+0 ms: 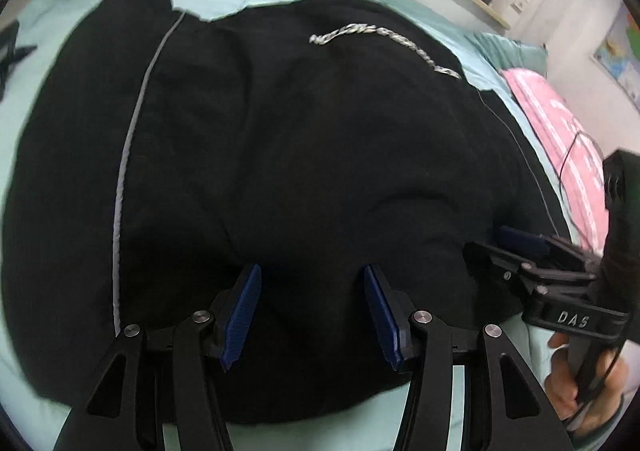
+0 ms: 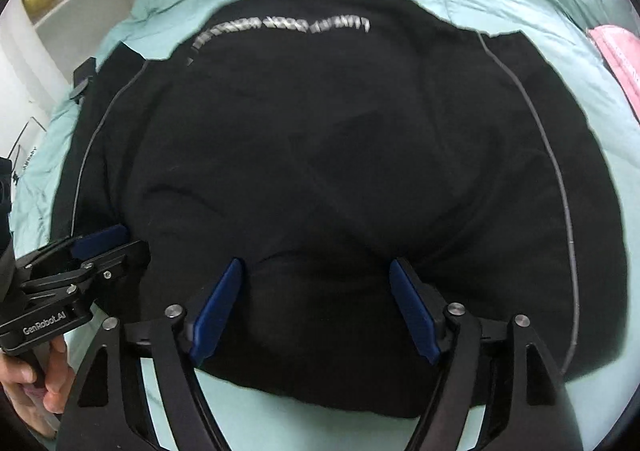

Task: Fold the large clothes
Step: 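Lower the jacket flat onto the bed and open both grippers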

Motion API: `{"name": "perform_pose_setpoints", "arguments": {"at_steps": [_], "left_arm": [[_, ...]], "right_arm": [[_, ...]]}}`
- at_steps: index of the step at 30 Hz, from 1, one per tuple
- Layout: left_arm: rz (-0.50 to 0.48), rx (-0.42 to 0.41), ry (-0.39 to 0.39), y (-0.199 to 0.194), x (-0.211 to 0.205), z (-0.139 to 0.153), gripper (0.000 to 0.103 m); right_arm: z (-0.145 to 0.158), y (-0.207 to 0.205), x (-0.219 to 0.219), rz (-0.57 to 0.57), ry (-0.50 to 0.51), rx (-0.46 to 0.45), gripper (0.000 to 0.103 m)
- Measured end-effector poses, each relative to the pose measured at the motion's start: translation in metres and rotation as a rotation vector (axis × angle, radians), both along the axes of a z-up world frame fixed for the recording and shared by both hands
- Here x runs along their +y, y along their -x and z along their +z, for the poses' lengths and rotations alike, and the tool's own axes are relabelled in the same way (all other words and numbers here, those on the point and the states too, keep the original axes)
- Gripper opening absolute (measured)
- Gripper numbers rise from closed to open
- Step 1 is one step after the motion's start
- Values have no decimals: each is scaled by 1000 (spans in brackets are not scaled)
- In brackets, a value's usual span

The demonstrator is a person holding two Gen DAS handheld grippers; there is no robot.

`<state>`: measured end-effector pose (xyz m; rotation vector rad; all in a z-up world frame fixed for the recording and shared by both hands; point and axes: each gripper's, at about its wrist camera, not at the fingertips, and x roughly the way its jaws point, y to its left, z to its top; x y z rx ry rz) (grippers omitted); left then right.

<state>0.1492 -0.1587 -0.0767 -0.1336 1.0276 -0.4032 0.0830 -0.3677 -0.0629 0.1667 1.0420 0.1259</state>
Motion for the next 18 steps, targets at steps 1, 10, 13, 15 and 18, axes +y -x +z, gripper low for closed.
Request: {"name": "perform_pose_setpoints", "arguments": {"at_steps": [1, 10, 13, 15, 18], "left_arm": [[6, 1, 5, -2, 1, 0, 55], [27, -246, 62, 43, 11, -3, 56], [29, -321, 25, 72, 12, -5, 56], [18, -332, -8, 84, 9, 1, 56], [-29, -300, 0, 101, 14, 5, 56]], "right_arm": [[-3, -3, 0, -10, -1, -6, 79], [-12, 37, 7, -88, -15, -256, 83], [-12, 67, 3, -132, -63, -333, 84], [-10, 74, 2, -138, -65, -338, 84], [-8, 92, 1, -110, -66, -310, 84]]}}
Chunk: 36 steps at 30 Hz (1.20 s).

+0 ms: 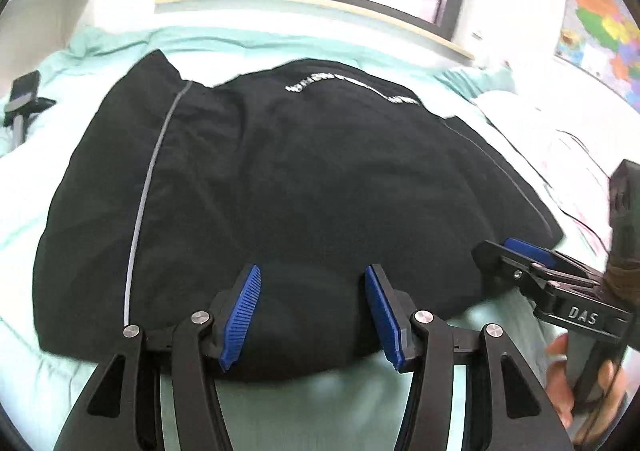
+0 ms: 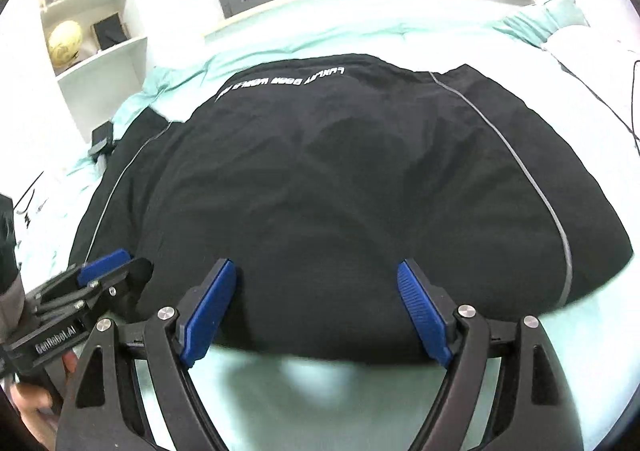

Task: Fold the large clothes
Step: 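Lower the jacket flat onto the bed and open both grippers, then grasp the edge of the folded jacket with both grippers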

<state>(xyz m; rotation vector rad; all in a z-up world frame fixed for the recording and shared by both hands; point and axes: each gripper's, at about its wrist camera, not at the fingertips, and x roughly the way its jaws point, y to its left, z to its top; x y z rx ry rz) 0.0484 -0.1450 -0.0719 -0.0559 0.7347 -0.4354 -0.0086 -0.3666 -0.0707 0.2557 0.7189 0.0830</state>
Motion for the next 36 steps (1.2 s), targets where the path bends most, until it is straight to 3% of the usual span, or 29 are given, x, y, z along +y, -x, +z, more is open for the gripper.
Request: {"name": "perform_pose_setpoints", "arguments": {"at_steps": [5, 9, 14, 18, 20, 21, 23, 27, 30, 32, 36], "left_arm": [[-3, 44, 57, 36, 51, 10, 56], [56, 44, -23, 48, 100, 22, 56], [123, 34, -68, 34, 153, 53, 57], [146, 50, 77, 3, 184, 80, 61], [140, 95, 173, -22, 193, 88, 73], [134, 112, 214, -33, 197, 89, 73], [137, 136, 270, -63, 195, 86, 73], [103, 294, 368, -124, 185, 53, 73], [94, 388, 438, -159, 176, 24, 73], [106, 421, 439, -177, 172, 6, 73], [29, 503, 462, -195, 156, -22, 73]], "right_arm": [[2, 41, -25, 46, -5, 78, 84], [-13, 60, -66, 34, -53, 190, 84], [15, 75, -128, -70, -132, 152, 86], [59, 60, -171, -138, -144, 74, 86], [77, 45, -182, -150, -129, 49, 86], [87, 34, -188, -152, -121, 37, 86], [96, 13, -195, -153, -121, 30, 86], [92, -30, -207, -143, -161, 64, 86], [74, -62, -219, -134, -197, 116, 86], [58, -74, -227, -131, -196, 144, 86], [23, -98, -241, -97, -255, 225, 86]]}}
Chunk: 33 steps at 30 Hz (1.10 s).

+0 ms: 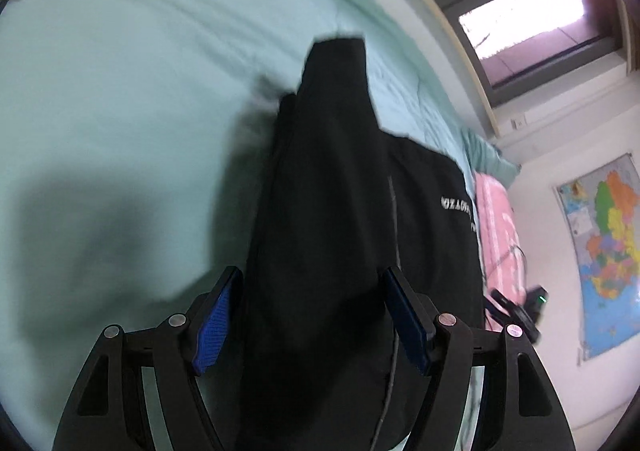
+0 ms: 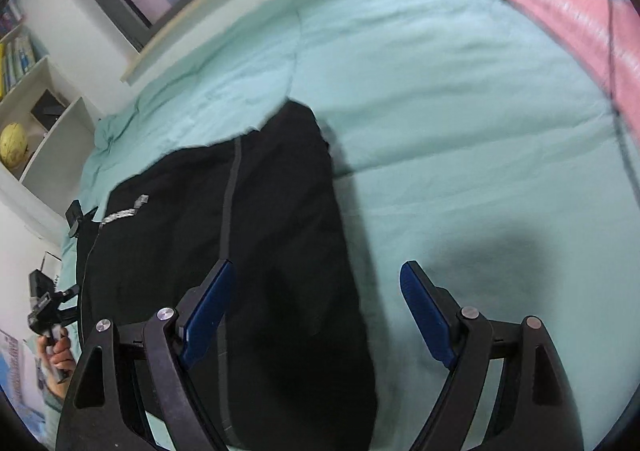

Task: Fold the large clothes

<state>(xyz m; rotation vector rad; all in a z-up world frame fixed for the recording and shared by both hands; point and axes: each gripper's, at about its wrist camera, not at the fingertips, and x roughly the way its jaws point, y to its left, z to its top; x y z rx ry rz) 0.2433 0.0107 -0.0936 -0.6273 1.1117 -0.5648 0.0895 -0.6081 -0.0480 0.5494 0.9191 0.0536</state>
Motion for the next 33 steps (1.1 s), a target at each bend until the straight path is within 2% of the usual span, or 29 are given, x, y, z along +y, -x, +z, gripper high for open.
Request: {"name": "perform_pose_setpoints", "arguments": {"at_steps": [4, 9, 12, 13, 14, 15, 16, 17, 19, 21, 22, 23, 26, 27, 28, 29, 31, 33], "left_arm": [[-28, 37, 41, -10, -11, -19, 73], [-39, 76, 109, -24, -18, -30, 73], [-32, 87, 131, -28, -18, -33, 73], [-27, 80, 132, -27, -19, -33, 73], [-31, 57, 127, -24, -21, -29, 60], [-44, 29, 116, -20, -23, -23, 56], [-51, 10, 106, -16, -20, -21, 51], [-73, -15, 100, -11, -22, -14, 49], [-88, -27, 88, -10, -22, -7, 49], [-91, -3, 52, -15, -29, -10, 51], [-86, 20, 51, -18, -29, -14, 56], [-80, 43, 60, -22, -32, -19, 61], [-44, 99, 117, -26, -33, -31, 63], [-34, 97, 117, -25, -30, -30, 63], [-22, 73, 99, -20, -30, -25, 56], [-20, 46, 74, -13, -29, -20, 46], [-24, -43, 8, 5, -32, 1, 38], [-36, -126, 17, 26, -39, 34, 36]], "right_arm": [[-33, -23, -3, 96, -77, 83, 86], [-55, -40, -5, 211, -232, 92, 88], [-63, -47, -8, 235, -294, 105, 91], [-62, -46, -6, 250, -302, 105, 86], [-60, -44, -2, 278, -323, 107, 66], [-58, -43, 3, 315, -351, 111, 59], [-50, -39, 9, 343, -321, 105, 59], [-43, -35, 14, 362, -264, 93, 59], [-39, -34, 17, 377, -231, 98, 59], [-45, -39, 14, 374, -258, 121, 61], [-51, -44, 12, 366, -283, 133, 65], [-58, -50, 10, 349, -305, 150, 73], [-78, -66, 7, 312, -403, 192, 76], [-80, -65, 7, 301, -425, 192, 75], [-78, -64, 8, 296, -422, 181, 61], [-69, -57, 11, 300, -391, 152, 57], [-52, -42, 20, 295, -290, 107, 48], [-24, -16, 30, 283, -210, 32, 41]]}}
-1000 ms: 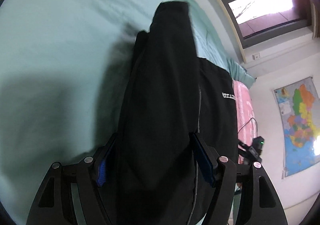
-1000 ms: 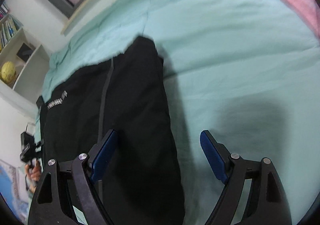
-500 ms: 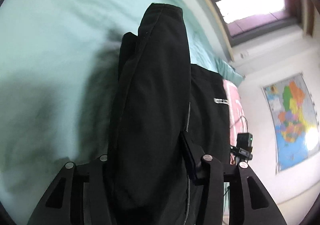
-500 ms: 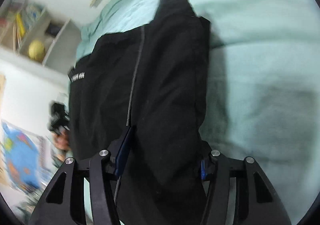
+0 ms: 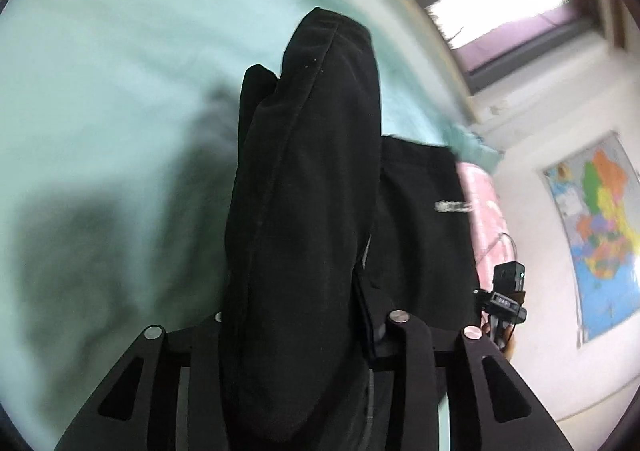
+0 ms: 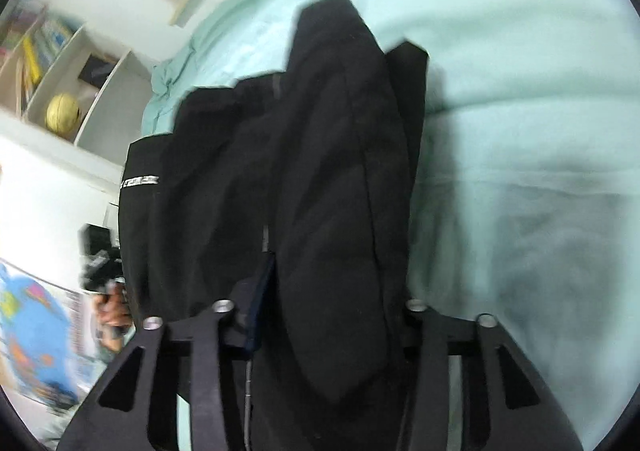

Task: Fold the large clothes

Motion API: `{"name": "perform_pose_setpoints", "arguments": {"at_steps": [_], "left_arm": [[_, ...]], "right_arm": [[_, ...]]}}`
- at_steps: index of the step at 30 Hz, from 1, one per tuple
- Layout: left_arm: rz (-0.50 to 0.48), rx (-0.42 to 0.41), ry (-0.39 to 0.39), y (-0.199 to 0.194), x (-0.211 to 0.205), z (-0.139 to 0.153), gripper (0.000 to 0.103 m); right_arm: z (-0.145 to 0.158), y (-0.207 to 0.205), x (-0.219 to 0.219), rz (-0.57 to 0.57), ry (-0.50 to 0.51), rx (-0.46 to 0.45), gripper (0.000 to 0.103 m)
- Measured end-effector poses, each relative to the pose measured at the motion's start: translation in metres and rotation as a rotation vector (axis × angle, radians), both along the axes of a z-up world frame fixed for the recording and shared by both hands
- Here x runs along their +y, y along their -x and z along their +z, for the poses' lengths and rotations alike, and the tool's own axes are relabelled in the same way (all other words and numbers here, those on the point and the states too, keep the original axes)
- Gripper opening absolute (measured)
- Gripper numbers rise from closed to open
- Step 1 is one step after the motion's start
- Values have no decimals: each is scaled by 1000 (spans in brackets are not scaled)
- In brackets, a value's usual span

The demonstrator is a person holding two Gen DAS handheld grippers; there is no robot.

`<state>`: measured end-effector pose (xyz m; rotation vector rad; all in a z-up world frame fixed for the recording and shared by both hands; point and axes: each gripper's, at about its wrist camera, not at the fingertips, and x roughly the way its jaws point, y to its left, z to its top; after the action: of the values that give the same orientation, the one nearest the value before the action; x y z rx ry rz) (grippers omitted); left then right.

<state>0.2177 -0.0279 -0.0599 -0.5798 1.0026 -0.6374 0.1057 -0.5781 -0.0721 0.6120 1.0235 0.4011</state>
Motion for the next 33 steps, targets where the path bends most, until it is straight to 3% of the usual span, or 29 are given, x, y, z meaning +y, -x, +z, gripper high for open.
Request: {"name": "perform_pose_setpoints", "arguments": {"at_steps": [3, 8, 12, 17, 22, 25, 28, 29, 30, 31, 32, 33], "left_arm": [[-54, -114, 14, 35, -12, 53, 35], [-126, -259, 19, 99, -22, 124, 35], [-168, -315, 31, 144, -13, 156, 35], [-187, -293, 100, 159, 7, 151, 35], [-178, -165, 135, 146, 3, 104, 36], [-160, -46, 103, 129, -7, 55, 37], [-60, 64, 57, 107, 15, 2, 43], [-48, 111, 91, 99, 26, -15, 46], [-37, 198, 178, 89, 44, -43, 46], [-27, 242, 241, 85, 55, -58, 48], [-16, 275, 333, 82, 69, -75, 48], [-12, 293, 403, 81, 80, -85, 48]], "right_arm": [[49, 41, 11, -5, 11, -135, 36], [116, 125, 49, 3, 102, -240, 34], [118, 142, 64, -23, 132, -277, 34], [122, 147, 53, -57, 152, -292, 34], [103, 140, 49, -88, 169, -211, 34], [67, 126, 42, -116, 150, -112, 34], [25, 114, 28, -181, 222, -16, 36], [10, 112, 17, -204, 219, 16, 37], [-3, 111, 8, -218, 177, 43, 39], [-20, 112, -5, -241, 91, 76, 43], [-33, 115, -17, -267, 10, 94, 59], [-49, 119, -30, -304, -74, 116, 67]]}}
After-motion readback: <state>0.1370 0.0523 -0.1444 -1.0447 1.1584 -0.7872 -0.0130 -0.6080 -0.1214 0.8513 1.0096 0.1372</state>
